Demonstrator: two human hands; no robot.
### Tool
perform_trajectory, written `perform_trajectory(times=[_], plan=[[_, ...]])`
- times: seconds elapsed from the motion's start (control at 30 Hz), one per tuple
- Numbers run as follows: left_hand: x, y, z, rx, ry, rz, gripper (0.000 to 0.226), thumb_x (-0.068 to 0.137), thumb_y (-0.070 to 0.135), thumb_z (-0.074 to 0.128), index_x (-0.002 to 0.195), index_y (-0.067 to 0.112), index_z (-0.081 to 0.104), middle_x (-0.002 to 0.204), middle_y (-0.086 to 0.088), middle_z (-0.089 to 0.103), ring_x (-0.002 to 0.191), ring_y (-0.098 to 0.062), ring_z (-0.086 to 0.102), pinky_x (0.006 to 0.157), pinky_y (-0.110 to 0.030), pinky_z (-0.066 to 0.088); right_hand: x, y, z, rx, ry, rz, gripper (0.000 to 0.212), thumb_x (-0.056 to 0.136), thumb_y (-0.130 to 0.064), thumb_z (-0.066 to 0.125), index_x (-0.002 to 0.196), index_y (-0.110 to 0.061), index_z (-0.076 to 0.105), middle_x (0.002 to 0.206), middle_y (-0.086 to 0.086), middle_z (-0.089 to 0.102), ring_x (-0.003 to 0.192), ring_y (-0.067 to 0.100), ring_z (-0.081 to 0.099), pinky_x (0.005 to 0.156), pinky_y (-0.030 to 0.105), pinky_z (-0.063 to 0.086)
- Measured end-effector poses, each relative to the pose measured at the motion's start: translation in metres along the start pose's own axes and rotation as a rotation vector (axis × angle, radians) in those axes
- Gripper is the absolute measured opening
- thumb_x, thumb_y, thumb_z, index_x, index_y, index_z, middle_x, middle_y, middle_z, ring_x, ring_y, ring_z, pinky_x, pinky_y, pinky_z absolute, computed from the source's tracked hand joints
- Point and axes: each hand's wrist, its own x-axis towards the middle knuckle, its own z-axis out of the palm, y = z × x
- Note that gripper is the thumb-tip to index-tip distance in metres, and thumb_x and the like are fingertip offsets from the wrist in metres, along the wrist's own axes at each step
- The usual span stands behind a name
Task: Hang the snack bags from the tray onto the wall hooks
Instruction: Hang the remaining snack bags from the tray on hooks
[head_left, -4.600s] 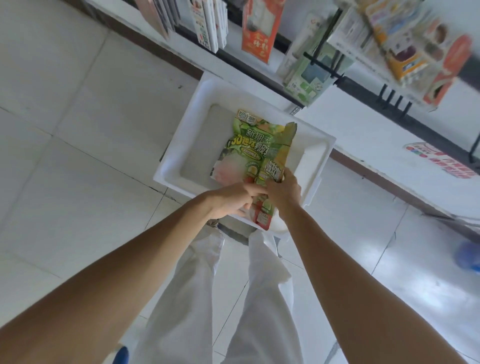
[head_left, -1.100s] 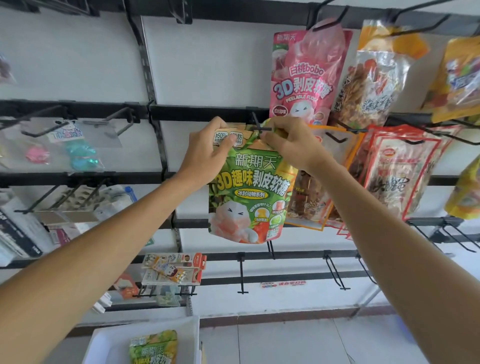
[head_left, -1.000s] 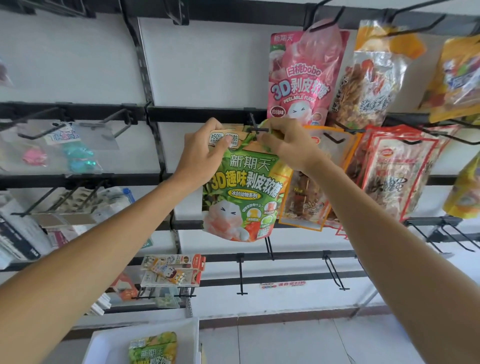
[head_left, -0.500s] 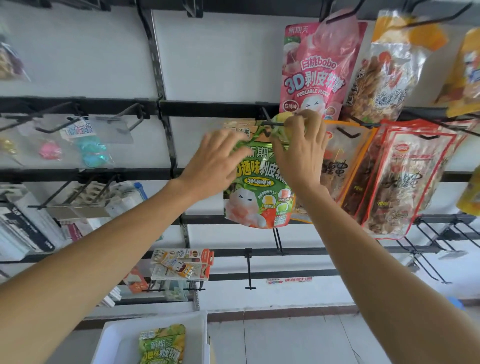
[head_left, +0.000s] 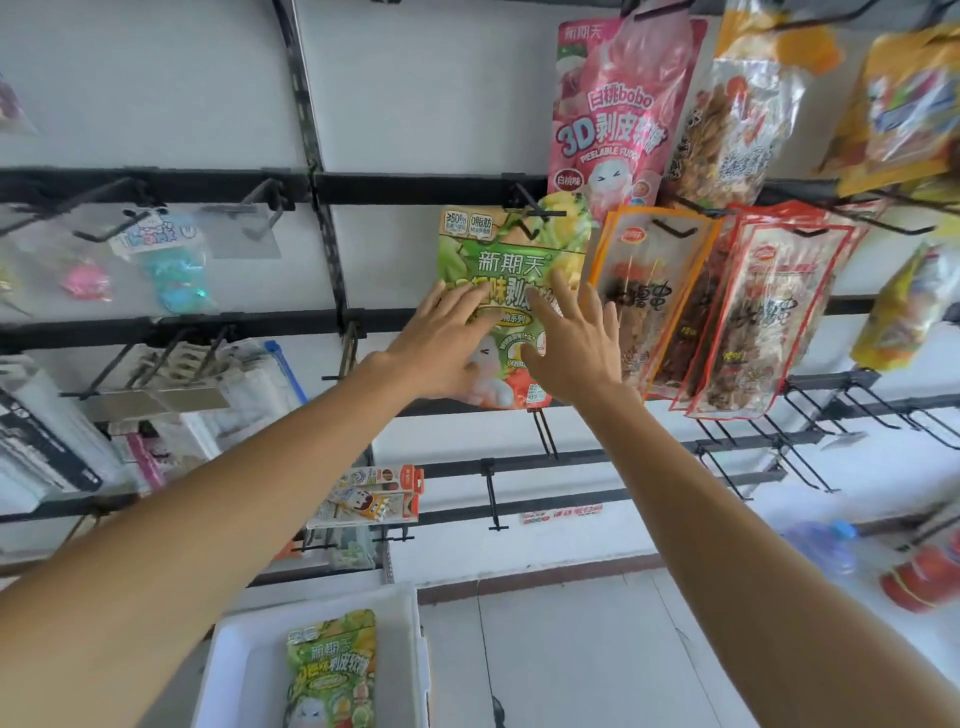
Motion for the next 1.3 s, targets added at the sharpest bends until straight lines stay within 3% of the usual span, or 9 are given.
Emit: perform_trajectory(times=[0.1,0.2,0.33,0.57,0.67,0.77,1.03,1.2,1.3], plan=[[-0.018,0.015,-0.004,-0.024,-0.057,0.033,0.063,0.092,0.036,0.058,0.15,0.026,0.036,0.163,-0.006,0.016,0.151,-0.025,0.007,0.121,-0.05,-0.007,-0.016,-0.002,-0.005,0.11,-0.145,-0.028,0.06,0.097,-0.047,0.053,0.153,-0.034,0.034,0.167,-0.003,0.012,0.147,0.032,0.027,0.118,0.05,0.026],[-0.046,0.028,-0.011,-0.155,-0.095,-0.04,0.046,0.094,0.027,0.053,0.139,0.027,0.049,0.152,-0.001,0.037,0.144,-0.026,0.026,0.117,-0.049,0.012,-0.032,-0.007,-0.016,0.223,-0.144,-0.055,0.057,0.099,-0.045,0.052,0.152,-0.031,0.038,0.163,0.001,0.029,0.144,0.03,0.034,0.111,0.045,0.035],[-0.097,0.04,-0.004,-0.172,-0.268,-0.18,0.056,0.096,0.034,0.053,0.149,0.03,0.036,0.153,0.0,0.038,0.14,-0.026,0.033,0.109,-0.047,0.025,-0.073,-0.024,-0.009,0.25,-0.228,-0.127,0.064,0.097,-0.051,0.051,0.155,-0.033,0.03,0.168,-0.001,-0.001,0.152,0.031,0.014,0.118,0.05,0.027],[-0.2,0.038,0.038,-0.271,-0.501,-0.418,0.061,0.097,0.032,0.051,0.154,0.031,0.027,0.161,0.004,0.025,0.147,-0.024,0.023,0.119,-0.046,0.02,-0.134,-0.069,0.055,0.238,-0.552,-0.209,0.072,0.096,-0.065,0.043,0.157,-0.033,0.023,0.167,0.003,0.011,0.152,0.032,0.014,0.121,0.052,0.019],[-0.242,0.026,0.058,-0.349,-0.525,-0.484,0.066,0.095,0.031,0.055,0.154,0.029,0.026,0.16,-0.001,0.028,0.145,-0.025,0.028,0.116,-0.044,0.028,-0.153,-0.093,0.084,0.273,-0.628,-0.257,0.072,0.094,-0.064,0.047,0.156,-0.033,0.025,0.165,0.003,0.019,0.15,0.033,0.02,0.12,0.053,0.023],[-0.274,0.016,0.075,-0.373,-0.566,-0.559,0.064,0.097,0.032,0.053,0.154,0.026,0.026,0.161,-0.004,0.025,0.148,-0.027,0.022,0.119,-0.049,0.019,-0.164,-0.119,0.109,0.272,-0.692,-0.309,0.073,0.092,-0.065,0.046,0.155,-0.033,0.026,0.163,0.003,0.026,0.147,0.034,0.026,0.117,0.055,0.029],[-0.331,-0.016,0.152,-0.414,-0.674,-0.637,0.064,0.096,0.033,0.052,0.154,0.028,0.026,0.161,-0.001,0.028,0.145,-0.028,0.029,0.115,-0.047,0.026,-0.182,-0.186,0.189,0.322,-0.893,-0.301,0.066,0.098,-0.049,0.053,0.154,-0.021,0.033,0.16,0.008,0.031,0.146,0.029,0.031,0.118,0.045,0.028],[-0.374,-0.037,0.203,-0.543,-0.814,-0.651,0.06,0.097,0.031,0.048,0.153,0.029,0.027,0.153,-0.009,0.039,0.137,-0.033,0.038,0.111,-0.045,0.03,-0.203,-0.215,0.246,0.316,-1.078,-0.222,0.061,0.101,-0.042,0.052,0.154,-0.02,0.033,0.16,0.01,0.03,0.145,0.028,0.033,0.115,0.035,0.027],[-0.383,-0.05,0.224,-0.507,-0.803,-0.633,0.055,0.098,0.028,0.046,0.151,0.025,0.032,0.144,-0.012,0.049,0.13,-0.033,0.047,0.108,-0.043,0.032,-0.208,-0.224,0.269,0.281,-1.128,-0.225,0.058,0.102,-0.038,0.051,0.153,-0.017,0.035,0.159,0.011,0.034,0.144,0.029,0.036,0.114,0.035,0.028]])
